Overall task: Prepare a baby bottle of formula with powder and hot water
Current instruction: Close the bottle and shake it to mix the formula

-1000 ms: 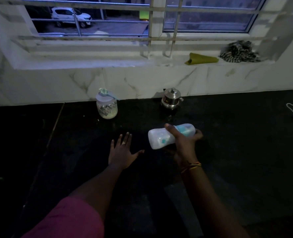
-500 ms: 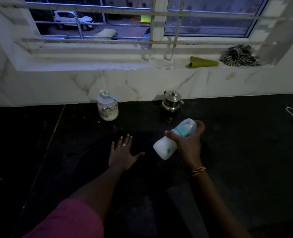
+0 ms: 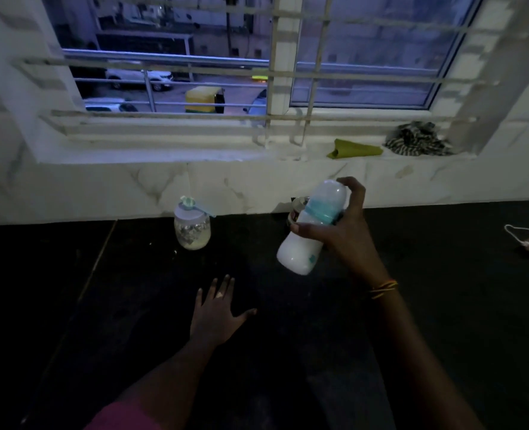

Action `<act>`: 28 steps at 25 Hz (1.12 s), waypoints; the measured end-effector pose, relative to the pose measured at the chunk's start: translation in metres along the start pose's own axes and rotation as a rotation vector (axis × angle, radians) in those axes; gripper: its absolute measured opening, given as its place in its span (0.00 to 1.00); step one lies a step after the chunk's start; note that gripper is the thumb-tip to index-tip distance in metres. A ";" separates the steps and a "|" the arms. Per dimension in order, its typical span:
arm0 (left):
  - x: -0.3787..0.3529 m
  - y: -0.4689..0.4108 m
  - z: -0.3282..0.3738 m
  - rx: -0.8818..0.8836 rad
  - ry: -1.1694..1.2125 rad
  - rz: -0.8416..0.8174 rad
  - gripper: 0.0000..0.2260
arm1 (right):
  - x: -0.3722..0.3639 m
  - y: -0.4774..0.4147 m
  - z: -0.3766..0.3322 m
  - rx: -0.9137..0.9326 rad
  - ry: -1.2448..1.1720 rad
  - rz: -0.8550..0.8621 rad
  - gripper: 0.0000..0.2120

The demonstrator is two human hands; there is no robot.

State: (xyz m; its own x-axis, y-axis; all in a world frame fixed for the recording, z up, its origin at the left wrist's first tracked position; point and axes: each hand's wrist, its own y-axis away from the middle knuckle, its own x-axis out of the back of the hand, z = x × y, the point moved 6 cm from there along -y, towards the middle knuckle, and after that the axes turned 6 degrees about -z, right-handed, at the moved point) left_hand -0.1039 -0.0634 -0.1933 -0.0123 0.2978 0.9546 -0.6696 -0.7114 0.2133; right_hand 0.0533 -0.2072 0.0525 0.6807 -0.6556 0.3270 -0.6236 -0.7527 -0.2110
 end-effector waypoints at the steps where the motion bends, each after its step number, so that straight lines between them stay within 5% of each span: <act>1: 0.000 -0.001 0.000 -0.006 -0.002 0.012 0.47 | 0.002 -0.004 -0.008 0.028 0.047 -0.002 0.44; 4: 0.000 -0.004 0.000 -0.017 0.000 0.054 0.56 | 0.013 -0.014 -0.037 0.105 0.306 0.088 0.43; 6: -0.001 -0.004 -0.002 -0.019 0.016 0.065 0.58 | 0.018 -0.021 -0.040 0.006 0.181 0.056 0.43; 15: -0.004 -0.010 -0.005 -0.044 0.052 0.107 0.53 | 0.031 -0.020 -0.057 -0.041 0.070 0.129 0.41; 17: -0.013 -0.013 -0.006 -0.039 0.094 -0.068 0.47 | 0.033 -0.019 -0.062 -0.025 0.104 0.112 0.41; 21: -0.028 -0.029 -0.012 -0.062 0.084 0.004 0.42 | 0.043 -0.019 -0.068 -0.091 0.266 0.150 0.41; 28: -0.023 -0.028 -0.006 -0.070 0.107 0.072 0.43 | 0.031 -0.017 -0.025 -0.345 0.114 -0.067 0.38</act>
State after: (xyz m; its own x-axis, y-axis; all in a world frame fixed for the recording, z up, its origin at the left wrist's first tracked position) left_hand -0.0898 -0.0462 -0.2221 -0.1387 0.3165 0.9384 -0.7145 -0.6881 0.1265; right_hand 0.0757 -0.2136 0.0895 0.6896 -0.5796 0.4341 -0.6849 -0.7168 0.1308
